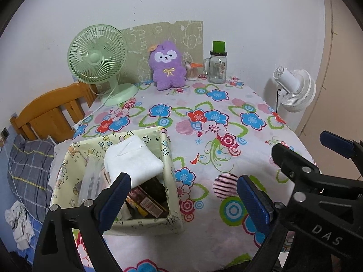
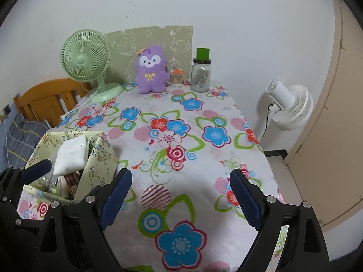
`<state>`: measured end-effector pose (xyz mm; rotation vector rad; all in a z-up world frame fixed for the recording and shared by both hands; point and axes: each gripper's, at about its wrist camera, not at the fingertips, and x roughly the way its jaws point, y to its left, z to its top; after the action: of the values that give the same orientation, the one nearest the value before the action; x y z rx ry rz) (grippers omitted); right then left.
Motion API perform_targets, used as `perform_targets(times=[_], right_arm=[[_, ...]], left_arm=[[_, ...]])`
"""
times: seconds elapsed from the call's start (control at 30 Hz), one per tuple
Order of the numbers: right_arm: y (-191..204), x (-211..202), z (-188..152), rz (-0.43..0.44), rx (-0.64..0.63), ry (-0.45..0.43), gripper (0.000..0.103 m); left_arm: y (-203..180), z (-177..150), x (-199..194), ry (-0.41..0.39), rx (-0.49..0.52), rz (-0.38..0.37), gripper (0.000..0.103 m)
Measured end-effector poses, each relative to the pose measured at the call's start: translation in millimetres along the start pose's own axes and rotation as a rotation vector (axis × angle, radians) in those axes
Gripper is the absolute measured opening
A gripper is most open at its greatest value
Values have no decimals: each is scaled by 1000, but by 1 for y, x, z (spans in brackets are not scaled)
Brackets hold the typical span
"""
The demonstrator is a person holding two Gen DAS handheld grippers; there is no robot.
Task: Organize soft objects
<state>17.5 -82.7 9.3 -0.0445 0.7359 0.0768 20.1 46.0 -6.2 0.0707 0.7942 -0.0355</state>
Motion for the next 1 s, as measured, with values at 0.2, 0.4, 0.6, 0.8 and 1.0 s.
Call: perform_targets(times=[0.2, 0.4, 0.6, 0.8, 1.0], right_arm=[[-13, -17, -10, -6, 12, -33, 95], [-23, -31, -17, -31, 25, -72, 96], [-27, -39, -24, -32, 42, -89, 97], [-23, -45, -28, -33, 49, -107, 97], [-17, -43, -30, -34, 60, -115, 97]], left_arm=[[-5, -8, -16, -27, -8, 11, 97], [-5, -14, -31, -69, -21, 18, 101], [1, -22, -44, -93, -40, 43, 103], [6, -28, -51, -111, -51, 47, 103], [14, -30, -50, -115, -55, 46, 103]])
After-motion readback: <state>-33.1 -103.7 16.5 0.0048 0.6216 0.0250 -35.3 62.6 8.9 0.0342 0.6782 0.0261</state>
